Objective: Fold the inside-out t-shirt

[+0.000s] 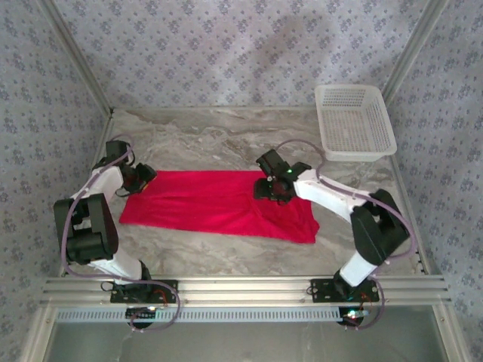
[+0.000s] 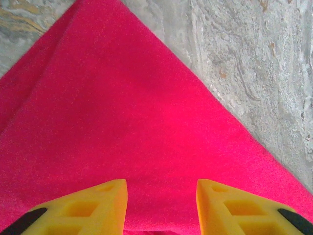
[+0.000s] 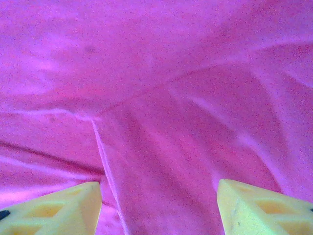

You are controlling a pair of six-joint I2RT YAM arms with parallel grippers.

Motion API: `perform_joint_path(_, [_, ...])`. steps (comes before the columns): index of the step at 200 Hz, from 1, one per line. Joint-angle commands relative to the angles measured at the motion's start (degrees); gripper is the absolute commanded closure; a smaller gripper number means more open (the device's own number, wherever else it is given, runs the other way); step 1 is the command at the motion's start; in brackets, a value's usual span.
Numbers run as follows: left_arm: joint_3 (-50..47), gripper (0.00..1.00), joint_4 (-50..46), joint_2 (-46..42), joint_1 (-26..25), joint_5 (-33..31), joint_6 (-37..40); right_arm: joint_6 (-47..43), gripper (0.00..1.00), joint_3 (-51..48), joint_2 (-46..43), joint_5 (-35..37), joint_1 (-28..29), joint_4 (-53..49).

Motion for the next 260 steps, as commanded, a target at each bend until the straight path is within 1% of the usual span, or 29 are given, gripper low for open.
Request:
perform_joint_path(1, [-1.1, 0.59, 2.0, 3.0, 1.8, 4.1, -1.5, -0.2, 0.35, -0.3, 5.3, -1.8, 0.2, 1.1])
perform_joint_path(21, [-3.1, 0.59, 4.5, 5.3, 4.9, 6.7, -3.2, 0.4, 0.35, -3.5, 7.3, -2.8, 0.0, 2.3])
perform_joint_path(34, [-4.8, 0.59, 6.3, 5.8, 6.4, 7.1, -4.2, 0.4, 0.35, -4.9, 7.3, -2.9, -0.2, 2.2])
perform_joint_path(57, [-6.3, 0.59, 7.5, 6.1, 6.9, 6.3, -5.0, -0.3, 0.35, -4.5, 4.9, -0.9, -1.0, -1.0])
perform_joint_path(61, [-6.4, 0.59, 7.5, 6.2, 6.9, 6.3, -5.1, -2.4, 0.35, -4.0, 4.2, -0.6, -1.1, -1.9])
perform_joint_path(67, [-6.6, 0.59, 7.5, 6.0, 6.9, 6.3, -5.1, -3.0, 0.34, -3.3, 2.9, -0.4, -1.3, -2.8])
perform_joint_path(80, [-7.6, 0.59, 7.3, 5.2, 6.8, 5.8, -4.8, -4.9, 0.28, -1.5, 0.0, 0.4, -1.8, -7.0])
perform_joint_path(97, [-8.6, 0.58, 6.0, 3.2, 6.9, 3.9, -4.1, -6.1, 0.06, -1.3, -3.9, 2.9, -3.8, -10.7])
perform_joint_path(105, [-8.8, 0.58, 5.3, 2.1, 6.9, 3.2, -3.8, -6.0, 0.01, -1.9, -5.0, 3.6, -5.6, -12.5])
perform_joint_path(111, [-8.9, 0.58, 4.8, 1.3, 6.9, 2.9, -3.7, -5.6, 0.00, -2.7, -5.7, 3.9, -7.4, -14.0])
perform_joint_path(133, [-8.7, 0.58, 4.1, -1.4, 6.8, 3.0, -3.7, -4.9, 0.01, -5.3, -6.7, 5.9, -12.0, -16.5])
perform_joint_path(152, [-8.4, 0.58, 3.9, -2.4, 6.7, 3.9, -3.9, -5.0, 0.02, -6.5, -6.4, 5.3, -14.6, -16.1])
perform_joint_path(181, [-7.9, 0.58, 3.6, -2.7, 6.4, 4.4, -3.9, -6.0, 0.05, -6.8, -2.8, 4.0, -16.0, -12.9])
perform_joint_path(211, [-8.6, 0.59, 4.2, -2.9, 6.3, 4.8, -4.1, -6.8, 0.09, -5.6, 3.1, 3.8, -16.0, -10.7])
perform_joint_path(237, [-8.8, 0.60, 4.3, -3.0, 6.2, 4.8, -4.1, -7.1, 0.17, -5.7, 6.4, 2.3, -16.0, -9.3])
perform_joint_path(254, [-8.5, 0.60, 3.8, -2.9, 6.2, 4.6, -3.8, -7.3, 0.27, -6.4, 7.8, 1.9, -16.0, -8.0])
perform_joint_path(260, [-8.4, 0.60, 3.6, -3.0, 6.2, 4.4, -3.7, -7.3, 0.32, -6.4, 7.9, 2.7, -15.6, -8.3])
